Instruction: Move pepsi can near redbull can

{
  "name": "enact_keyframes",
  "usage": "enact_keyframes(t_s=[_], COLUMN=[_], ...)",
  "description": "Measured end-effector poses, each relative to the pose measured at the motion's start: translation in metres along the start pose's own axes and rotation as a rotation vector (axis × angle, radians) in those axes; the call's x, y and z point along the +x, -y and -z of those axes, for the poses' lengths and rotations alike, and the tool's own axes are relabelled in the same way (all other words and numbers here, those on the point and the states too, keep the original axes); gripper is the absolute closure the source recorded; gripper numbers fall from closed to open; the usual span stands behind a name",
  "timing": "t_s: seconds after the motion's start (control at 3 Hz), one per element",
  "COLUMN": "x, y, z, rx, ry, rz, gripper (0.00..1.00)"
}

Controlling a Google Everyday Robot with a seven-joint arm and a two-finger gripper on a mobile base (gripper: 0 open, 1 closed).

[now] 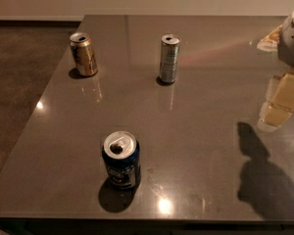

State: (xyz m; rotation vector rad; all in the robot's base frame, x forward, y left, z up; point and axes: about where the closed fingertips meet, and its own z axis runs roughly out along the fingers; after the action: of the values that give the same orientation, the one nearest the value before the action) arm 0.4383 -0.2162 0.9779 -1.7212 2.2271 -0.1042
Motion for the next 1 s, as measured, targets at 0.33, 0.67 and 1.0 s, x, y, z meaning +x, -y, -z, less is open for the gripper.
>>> enact_keyframes(t_s=[0.33, 0.67, 1.0], x=[0.000, -0.005, -0.023], y=[0.000, 0.000, -0.013], z=[0.000, 0.002, 0.003], rx=[0.000, -0.002, -0.036], ry=[0.000, 0.023, 0.102], rz=[0.000, -0.002, 0.025], gripper=[0.00, 0.00, 0.00])
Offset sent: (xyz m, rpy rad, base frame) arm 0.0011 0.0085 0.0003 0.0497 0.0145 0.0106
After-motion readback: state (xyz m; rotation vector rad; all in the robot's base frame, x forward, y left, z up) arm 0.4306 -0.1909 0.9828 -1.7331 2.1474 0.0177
